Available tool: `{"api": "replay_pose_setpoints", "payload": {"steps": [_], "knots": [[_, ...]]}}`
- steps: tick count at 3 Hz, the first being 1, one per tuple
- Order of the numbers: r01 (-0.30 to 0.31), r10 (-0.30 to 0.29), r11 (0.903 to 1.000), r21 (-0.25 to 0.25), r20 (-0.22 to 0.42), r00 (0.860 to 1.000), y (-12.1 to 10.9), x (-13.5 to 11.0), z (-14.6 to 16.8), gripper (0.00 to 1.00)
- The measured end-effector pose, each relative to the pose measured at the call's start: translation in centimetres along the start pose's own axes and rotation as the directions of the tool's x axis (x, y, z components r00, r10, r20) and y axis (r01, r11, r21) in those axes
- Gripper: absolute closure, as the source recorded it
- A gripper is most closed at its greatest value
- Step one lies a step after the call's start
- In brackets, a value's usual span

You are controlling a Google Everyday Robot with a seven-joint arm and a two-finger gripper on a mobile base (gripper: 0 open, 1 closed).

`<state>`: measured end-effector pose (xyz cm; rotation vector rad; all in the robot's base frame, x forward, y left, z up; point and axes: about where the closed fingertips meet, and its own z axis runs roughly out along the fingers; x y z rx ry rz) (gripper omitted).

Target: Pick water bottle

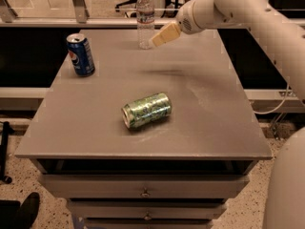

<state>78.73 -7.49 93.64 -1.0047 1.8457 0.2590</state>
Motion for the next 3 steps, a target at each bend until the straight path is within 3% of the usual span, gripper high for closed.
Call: {"api": "replay_pose_setpoints", "payload": {"steps": [1,3], "knots": [[-0.039,0.038,0.9992,0.004,0.079,0.996,-0.8,-2.0,2.8,0.0],[-0.111,0.114,0.9935,-0.024,0.205,0.972,-2.0,-5.1,8.1,0.0]]}}
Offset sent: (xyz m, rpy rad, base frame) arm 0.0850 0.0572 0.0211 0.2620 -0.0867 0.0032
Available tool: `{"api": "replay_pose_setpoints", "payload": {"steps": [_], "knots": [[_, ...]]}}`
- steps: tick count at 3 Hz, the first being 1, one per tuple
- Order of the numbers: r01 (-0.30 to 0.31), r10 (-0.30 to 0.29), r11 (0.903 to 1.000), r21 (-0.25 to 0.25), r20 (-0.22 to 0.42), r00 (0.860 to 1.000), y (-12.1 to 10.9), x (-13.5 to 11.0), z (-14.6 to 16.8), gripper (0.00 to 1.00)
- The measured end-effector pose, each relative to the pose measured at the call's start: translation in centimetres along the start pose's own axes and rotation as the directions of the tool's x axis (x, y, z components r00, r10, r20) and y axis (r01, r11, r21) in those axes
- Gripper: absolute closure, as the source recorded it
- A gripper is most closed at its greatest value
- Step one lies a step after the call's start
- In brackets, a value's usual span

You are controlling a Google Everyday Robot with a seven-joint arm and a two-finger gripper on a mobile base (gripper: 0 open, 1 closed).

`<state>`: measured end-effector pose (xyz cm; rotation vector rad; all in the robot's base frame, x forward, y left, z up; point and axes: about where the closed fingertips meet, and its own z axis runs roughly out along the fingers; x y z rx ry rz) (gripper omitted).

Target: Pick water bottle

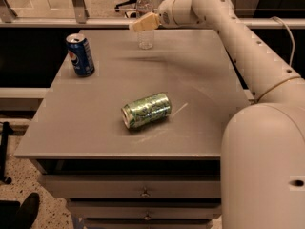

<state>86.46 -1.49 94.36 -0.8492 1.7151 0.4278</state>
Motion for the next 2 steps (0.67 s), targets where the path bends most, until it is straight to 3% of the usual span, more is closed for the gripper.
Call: {"api": "replay_pose_setpoints", "payload": {"steps": [1,2], "knots": [[-0.029,0.029,0.9996,-0.006,0.02,0.999,-0.25,0.07,1.6,0.0],[-0.052,0.053,0.9985,-0.016,0.027,0.998,-0.04,0.37,1.91,0.26]]}}
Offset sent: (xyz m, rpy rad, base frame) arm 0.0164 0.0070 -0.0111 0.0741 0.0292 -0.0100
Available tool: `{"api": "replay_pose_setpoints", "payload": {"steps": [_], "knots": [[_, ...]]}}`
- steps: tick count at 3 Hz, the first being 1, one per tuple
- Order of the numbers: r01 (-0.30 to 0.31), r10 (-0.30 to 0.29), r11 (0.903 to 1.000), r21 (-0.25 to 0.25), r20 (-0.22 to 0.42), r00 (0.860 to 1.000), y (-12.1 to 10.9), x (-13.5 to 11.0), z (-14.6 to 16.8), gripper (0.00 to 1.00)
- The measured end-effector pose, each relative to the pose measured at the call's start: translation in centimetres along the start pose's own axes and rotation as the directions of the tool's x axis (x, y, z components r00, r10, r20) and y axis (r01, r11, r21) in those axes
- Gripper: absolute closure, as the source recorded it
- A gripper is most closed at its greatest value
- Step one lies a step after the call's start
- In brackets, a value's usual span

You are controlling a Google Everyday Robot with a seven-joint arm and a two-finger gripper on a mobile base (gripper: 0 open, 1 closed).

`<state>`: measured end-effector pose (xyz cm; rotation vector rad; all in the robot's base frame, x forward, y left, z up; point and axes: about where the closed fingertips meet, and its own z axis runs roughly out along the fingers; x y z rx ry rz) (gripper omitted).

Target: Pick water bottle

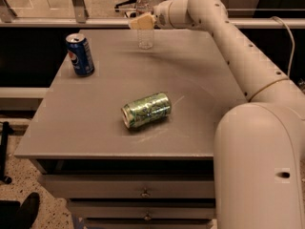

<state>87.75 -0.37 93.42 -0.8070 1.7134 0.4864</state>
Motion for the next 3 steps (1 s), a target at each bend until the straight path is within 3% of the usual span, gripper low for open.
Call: {"api": "replay_pose_setpoints", "payload": {"steps": [2,3], "knots": [[0.004,-0.001,0.9986,-0.053,0.048,0.999,2.1,-1.0,-2.6,0.72],[0.023,-0.009,0.993,-0.116,0.123,0.992,4.1,-2.7,-5.5,0.96]]}}
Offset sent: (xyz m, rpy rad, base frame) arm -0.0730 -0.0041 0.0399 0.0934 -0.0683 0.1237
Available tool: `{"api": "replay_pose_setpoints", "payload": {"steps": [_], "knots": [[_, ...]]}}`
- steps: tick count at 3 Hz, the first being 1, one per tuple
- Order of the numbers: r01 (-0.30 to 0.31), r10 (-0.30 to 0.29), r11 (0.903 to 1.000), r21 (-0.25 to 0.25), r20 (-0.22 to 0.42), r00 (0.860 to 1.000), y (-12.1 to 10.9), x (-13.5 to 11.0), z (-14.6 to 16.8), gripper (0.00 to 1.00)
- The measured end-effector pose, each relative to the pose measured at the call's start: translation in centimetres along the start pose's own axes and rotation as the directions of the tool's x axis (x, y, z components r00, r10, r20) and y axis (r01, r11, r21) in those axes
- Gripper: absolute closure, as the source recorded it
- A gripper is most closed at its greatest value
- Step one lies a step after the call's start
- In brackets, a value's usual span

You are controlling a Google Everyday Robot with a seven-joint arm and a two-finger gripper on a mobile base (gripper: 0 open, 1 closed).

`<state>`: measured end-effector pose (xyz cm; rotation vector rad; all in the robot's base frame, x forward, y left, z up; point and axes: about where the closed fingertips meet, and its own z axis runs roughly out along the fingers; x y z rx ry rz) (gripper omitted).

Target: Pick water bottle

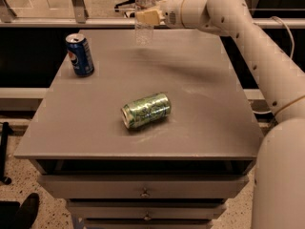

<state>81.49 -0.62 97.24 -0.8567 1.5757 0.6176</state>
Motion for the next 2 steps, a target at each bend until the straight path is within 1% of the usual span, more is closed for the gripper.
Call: {"api": "replay_pose_setpoints", "payload": {"steps": [1,2], "knots": [[-0.002,0.01,0.9952,-0.098,0.081,0.997,2.23,-1.51,-2.67,1.0],[-0.002,0.009,0.996,-0.089,0.07,0.997,2.16,-1.31,-1.98,1.0]]}}
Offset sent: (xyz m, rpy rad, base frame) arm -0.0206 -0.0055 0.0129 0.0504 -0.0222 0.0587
